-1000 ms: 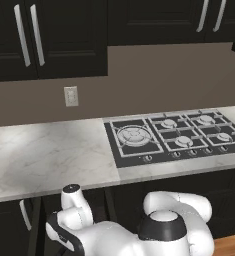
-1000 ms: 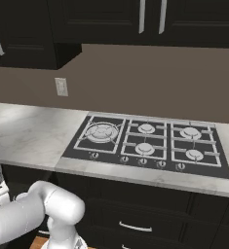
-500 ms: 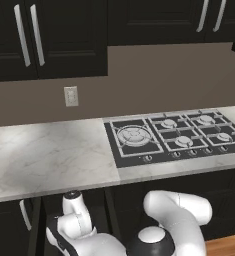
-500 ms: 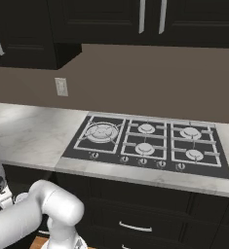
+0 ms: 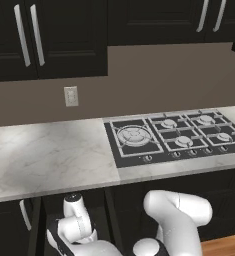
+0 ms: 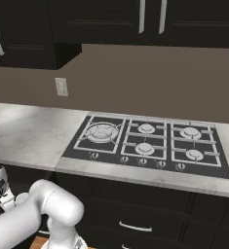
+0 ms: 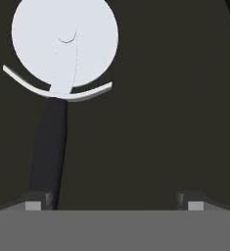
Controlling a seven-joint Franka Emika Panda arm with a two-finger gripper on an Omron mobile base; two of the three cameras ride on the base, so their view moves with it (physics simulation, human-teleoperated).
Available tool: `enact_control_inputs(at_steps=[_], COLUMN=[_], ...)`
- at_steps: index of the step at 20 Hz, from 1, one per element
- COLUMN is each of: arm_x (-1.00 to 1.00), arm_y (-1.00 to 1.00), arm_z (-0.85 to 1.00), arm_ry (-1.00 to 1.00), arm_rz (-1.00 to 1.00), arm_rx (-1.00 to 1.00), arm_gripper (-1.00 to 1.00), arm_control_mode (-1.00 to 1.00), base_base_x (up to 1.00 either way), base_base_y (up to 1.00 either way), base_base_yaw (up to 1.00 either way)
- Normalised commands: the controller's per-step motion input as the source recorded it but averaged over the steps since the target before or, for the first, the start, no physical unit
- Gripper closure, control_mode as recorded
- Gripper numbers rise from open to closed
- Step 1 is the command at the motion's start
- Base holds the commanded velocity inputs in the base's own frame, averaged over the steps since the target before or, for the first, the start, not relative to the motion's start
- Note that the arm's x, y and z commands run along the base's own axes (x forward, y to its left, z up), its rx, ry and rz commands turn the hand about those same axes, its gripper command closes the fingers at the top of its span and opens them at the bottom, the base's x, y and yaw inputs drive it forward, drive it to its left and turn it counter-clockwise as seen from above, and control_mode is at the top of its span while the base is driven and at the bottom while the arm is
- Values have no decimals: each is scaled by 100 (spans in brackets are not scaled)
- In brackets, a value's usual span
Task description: Take the pizza cutter from the drawer on the left and place it on the dining counter for cutting.
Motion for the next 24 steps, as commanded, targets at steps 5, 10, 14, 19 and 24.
enact_control_inputs(at_steps=[5,10,14,19,24], arm_x=[0,0,8,19,19], arm_y=[16,18,4,0,2], arm_z=[0,0,0,0,0], arm_ry=[0,0,0,0,0], arm_rz=[0,0,0,0,0], arm_rx=[0,0,0,0,0], arm_gripper=[-100,-100,-100,-100,-100], arm_control_mode=[-100,-100,-100,-100,-100], base_base_x=[0,0,0,0,0], base_base_y=[0,0,0,0,0], base_base_yaw=[0,0,0,0,0])
